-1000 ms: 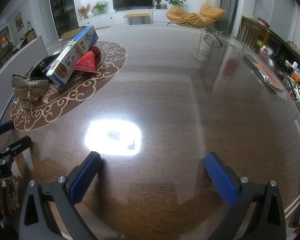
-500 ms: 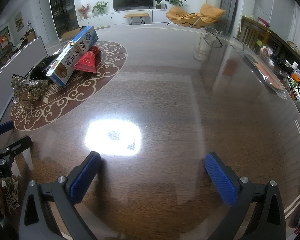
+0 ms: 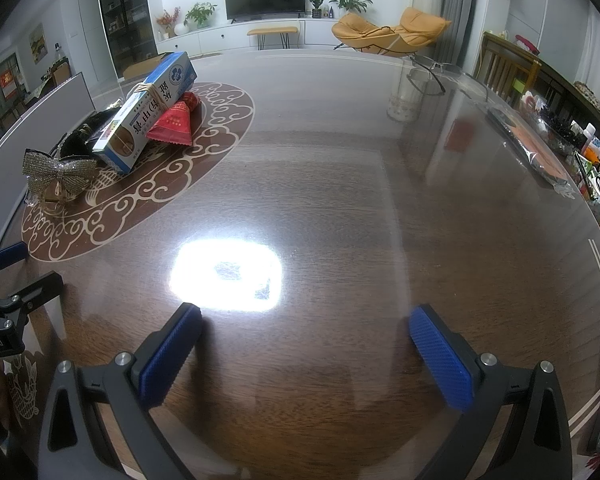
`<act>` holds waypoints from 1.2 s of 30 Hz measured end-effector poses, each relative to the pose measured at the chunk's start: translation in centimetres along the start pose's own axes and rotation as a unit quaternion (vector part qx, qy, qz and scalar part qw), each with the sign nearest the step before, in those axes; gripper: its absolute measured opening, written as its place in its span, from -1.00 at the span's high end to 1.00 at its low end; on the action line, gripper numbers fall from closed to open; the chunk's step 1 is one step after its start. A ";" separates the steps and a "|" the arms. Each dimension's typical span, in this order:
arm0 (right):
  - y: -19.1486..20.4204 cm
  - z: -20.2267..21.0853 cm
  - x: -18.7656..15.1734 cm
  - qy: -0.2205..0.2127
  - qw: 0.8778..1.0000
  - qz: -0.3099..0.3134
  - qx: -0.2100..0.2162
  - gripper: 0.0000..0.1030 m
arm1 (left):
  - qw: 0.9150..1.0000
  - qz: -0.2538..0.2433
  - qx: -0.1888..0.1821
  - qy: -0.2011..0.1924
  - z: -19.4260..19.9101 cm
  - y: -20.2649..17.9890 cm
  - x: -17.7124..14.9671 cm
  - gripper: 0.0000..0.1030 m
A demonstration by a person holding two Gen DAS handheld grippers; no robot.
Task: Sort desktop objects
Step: 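Reach the left tool to the rhinestone bow hair clip and close on it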
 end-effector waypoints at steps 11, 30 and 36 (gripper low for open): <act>0.0 0.0 0.0 0.000 1.000 0.000 0.000 -1.00 | 1.000 0.000 0.000 0.000 0.0 0.0 0.0 -1.00; 0.1 0.0 0.0 0.000 1.000 0.000 0.000 -1.00 | 0.997 0.073 0.022 -0.015 2.1 3.6 -0.3 -1.00; -0.1 0.0 0.0 0.000 1.000 0.000 0.000 -1.00 | 0.995 0.072 0.013 -0.063 2.9 4.6 4.7 -1.00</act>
Point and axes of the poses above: each gripper's, at about its wrist camera, not at the fingertips, and z roughly against the way its jaws point, y to its left, x to its top, the point moved 9 cm from there along -z, roughly the way its jaws point, and after that the axes turned 15 degrees about -y, right-handed, at the moved point
